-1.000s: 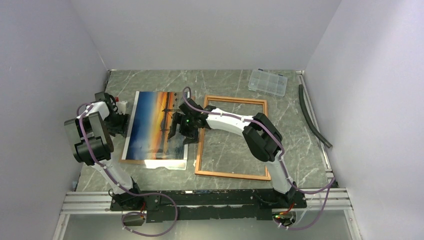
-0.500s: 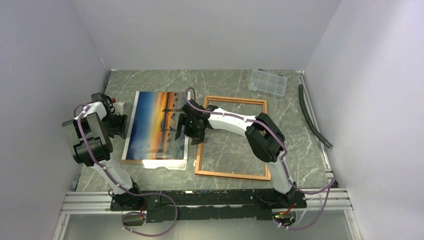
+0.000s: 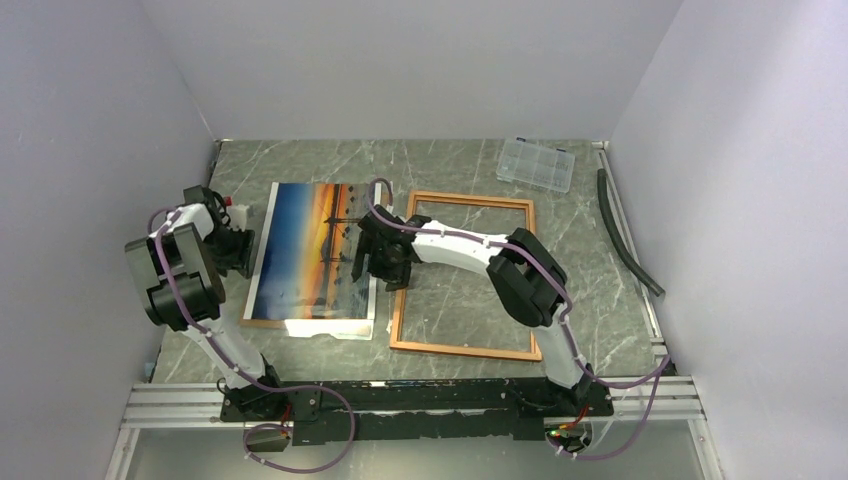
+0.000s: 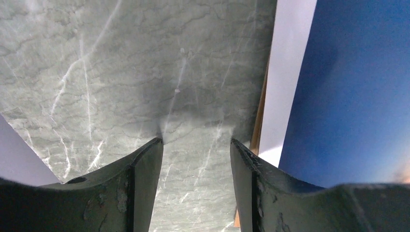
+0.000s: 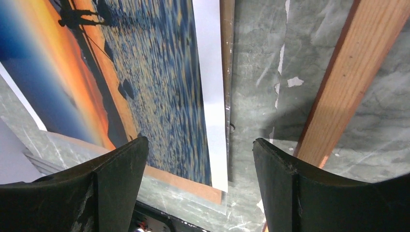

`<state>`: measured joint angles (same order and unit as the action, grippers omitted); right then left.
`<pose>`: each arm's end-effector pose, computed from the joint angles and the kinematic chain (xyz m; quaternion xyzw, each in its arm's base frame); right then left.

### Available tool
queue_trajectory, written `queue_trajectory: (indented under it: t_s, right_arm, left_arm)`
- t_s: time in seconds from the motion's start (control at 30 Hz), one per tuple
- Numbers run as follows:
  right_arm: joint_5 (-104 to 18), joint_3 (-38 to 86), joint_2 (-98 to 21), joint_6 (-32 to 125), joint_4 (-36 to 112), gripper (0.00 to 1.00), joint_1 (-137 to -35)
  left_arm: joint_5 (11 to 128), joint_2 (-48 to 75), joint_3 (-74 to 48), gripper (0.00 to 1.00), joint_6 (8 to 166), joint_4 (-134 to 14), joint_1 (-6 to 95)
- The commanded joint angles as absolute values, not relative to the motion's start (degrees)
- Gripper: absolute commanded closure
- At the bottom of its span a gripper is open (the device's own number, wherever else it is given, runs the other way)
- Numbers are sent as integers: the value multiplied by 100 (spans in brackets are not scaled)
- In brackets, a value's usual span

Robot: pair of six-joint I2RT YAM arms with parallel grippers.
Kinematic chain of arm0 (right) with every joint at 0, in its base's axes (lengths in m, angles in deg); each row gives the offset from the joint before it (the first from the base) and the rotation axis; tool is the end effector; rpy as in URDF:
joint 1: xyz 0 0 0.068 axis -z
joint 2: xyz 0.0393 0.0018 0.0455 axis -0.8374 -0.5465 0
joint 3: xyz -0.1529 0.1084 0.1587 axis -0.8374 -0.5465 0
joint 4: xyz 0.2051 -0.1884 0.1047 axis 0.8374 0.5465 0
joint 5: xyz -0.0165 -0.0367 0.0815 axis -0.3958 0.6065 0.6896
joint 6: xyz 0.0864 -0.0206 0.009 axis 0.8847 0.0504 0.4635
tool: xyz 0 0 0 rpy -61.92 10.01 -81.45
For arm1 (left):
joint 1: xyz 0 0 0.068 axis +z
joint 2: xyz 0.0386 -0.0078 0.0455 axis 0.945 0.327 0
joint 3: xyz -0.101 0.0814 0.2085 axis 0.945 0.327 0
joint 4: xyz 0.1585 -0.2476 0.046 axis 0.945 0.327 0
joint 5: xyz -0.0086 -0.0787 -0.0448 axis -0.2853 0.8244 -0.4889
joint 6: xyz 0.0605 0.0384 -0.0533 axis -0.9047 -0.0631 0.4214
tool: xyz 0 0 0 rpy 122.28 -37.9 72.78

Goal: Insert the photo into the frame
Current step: Pick up the photo frame item at the center of the board.

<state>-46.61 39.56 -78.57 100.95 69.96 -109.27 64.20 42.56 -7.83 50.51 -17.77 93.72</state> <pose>0.2934 0.3890 0.0912 0.0667 0.9687 0.2150 0.1043 0.3463 0.1411 0.0664 0.0197 0.9937 0.0187 0.1089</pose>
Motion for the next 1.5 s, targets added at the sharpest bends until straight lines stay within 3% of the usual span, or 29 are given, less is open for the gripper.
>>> queue_trajectory:
  t_s: [0.0,0.27,0.73,1.47]
  right_arm:
    - [-4772,4253,-8082,10461,6652,17,-10965]
    - [-3728,4164,-7992,10962,5645,17,-10979]
    - [-3275,4342,-7603,11237,5312,17,-10981]
    - [-3434,5728,-8306,10273,7178,18,-11033]
  left_arm:
    - [6640,4644,-646,41,5094,-1782,9176]
    - [6717,4764,-499,46,5093,-1840,8984]
    - [6753,4671,-370,50,5094,-1879,8897]
    - [6787,4666,-452,51,5181,-1884,8897]
